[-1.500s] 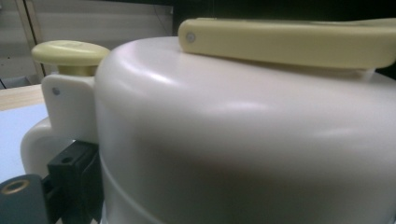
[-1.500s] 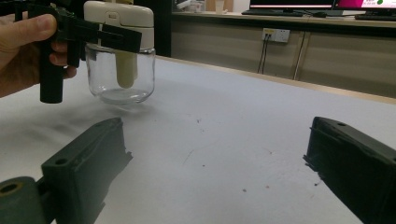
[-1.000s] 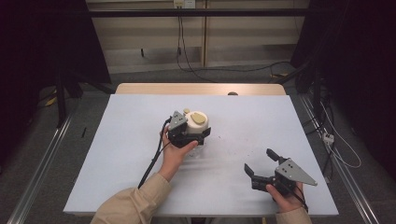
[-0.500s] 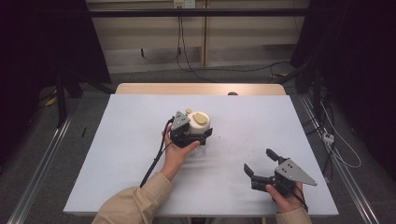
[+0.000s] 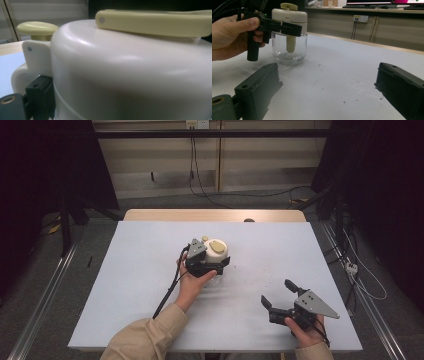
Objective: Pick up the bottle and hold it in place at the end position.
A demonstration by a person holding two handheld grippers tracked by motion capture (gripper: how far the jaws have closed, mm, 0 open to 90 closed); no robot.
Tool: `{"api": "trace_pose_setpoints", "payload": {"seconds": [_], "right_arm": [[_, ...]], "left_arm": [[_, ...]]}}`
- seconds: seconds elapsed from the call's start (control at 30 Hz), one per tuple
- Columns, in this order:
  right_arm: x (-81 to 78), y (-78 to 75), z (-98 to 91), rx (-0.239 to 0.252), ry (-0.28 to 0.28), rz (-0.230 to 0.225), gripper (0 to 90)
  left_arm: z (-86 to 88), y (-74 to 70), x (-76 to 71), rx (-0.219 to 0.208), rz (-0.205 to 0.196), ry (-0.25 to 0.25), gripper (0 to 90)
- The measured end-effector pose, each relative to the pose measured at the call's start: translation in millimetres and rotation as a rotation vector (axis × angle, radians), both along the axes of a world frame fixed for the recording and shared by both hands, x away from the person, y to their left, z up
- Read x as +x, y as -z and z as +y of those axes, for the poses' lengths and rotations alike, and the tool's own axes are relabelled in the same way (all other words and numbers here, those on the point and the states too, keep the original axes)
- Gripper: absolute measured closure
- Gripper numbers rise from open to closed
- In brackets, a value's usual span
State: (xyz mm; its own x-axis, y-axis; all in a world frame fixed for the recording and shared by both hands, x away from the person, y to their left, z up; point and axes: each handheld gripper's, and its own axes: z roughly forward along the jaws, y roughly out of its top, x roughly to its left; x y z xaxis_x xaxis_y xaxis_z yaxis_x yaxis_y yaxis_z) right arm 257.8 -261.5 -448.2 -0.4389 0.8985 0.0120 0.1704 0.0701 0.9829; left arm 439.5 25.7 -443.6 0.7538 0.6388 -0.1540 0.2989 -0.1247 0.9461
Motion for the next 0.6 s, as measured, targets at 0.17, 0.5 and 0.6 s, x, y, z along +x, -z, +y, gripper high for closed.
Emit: {"api": "trace_pose_setpoints", "payload": {"seconds": [0.17,0.5,0.6], "right_arm": [[-0.2,0.1,-1.9,0.006,0.006,0.001,4.7],[-0.2,0.5,-2.4,0.008,0.009,0.003,4.7],[-0.3,0.4,-2.4,0.008,0.010,0.002,4.7]], "left_arm": [[-2.7,1.5,2.5,-0.004,-0.003,0.002,6.1],[-7.2,0.0,4.8,-0.007,-0.002,0.006,6.1],[-8.9,1.0,5.0,-0.001,-0.007,0.016,6.1]]}}
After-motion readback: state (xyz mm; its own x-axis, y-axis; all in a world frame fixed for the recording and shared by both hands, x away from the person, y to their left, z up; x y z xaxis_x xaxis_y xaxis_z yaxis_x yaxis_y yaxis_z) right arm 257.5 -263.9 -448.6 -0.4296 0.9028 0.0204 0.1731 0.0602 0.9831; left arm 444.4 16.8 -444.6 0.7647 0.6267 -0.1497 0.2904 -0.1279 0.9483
